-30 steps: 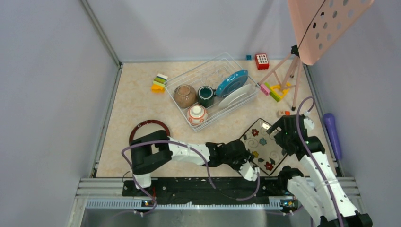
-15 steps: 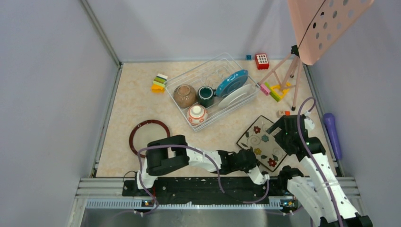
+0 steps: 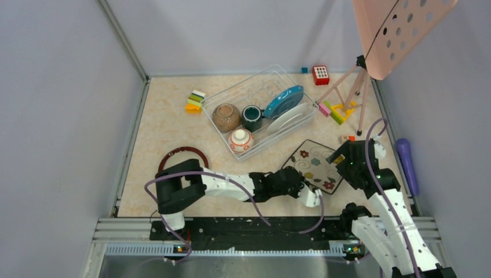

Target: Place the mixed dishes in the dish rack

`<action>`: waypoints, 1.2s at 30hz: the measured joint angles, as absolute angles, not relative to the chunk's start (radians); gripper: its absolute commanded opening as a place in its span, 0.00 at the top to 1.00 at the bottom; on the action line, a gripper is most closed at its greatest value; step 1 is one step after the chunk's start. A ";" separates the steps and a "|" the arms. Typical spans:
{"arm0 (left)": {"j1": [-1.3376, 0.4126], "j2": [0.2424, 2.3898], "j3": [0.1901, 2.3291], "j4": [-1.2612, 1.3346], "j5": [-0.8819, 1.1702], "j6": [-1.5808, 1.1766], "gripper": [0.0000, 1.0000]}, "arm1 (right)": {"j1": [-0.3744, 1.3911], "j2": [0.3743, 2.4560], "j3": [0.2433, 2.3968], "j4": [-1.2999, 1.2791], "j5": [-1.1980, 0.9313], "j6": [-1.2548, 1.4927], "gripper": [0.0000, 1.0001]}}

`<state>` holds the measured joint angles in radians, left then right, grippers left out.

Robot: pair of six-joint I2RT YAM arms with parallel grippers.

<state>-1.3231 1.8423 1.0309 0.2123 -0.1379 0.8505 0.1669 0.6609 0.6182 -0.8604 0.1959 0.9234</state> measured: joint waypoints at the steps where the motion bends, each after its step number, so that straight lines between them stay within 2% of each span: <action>1: -1.305 1.813 1.014 0.213 -0.114 0.819 1.00 | 0.167 0.661 0.624 -0.859 0.198 0.920 0.01; 14: -1.200 1.702 0.904 0.240 0.045 0.678 1.00 | 0.157 0.677 0.604 -0.806 0.176 0.939 0.01; 18: -1.192 1.682 0.883 0.255 0.071 0.661 1.00 | 0.149 0.677 0.505 -0.698 0.077 0.965 0.07; 21: -1.192 1.675 0.871 0.265 0.083 0.653 1.00 | 0.147 0.672 0.433 -0.617 0.005 0.999 0.28; 27: -1.191 1.652 0.841 0.287 0.089 0.647 0.99 | 0.146 0.641 0.374 -0.542 -0.056 1.061 0.97; 28: -1.189 1.646 0.837 0.286 0.083 0.646 0.94 | 0.143 0.635 0.374 -0.537 -0.059 1.078 1.00; 31: -1.176 1.632 0.831 0.290 0.069 0.638 0.71 | 0.142 0.617 0.397 -0.514 -0.075 1.085 1.00; 34: -1.175 1.628 0.836 0.282 0.074 0.613 0.53 | 0.141 0.614 0.403 -0.538 -0.082 1.102 1.00; 36: -1.179 1.628 0.844 0.260 0.082 0.595 0.47 | 0.141 0.608 0.409 -0.549 -0.084 1.110 1.00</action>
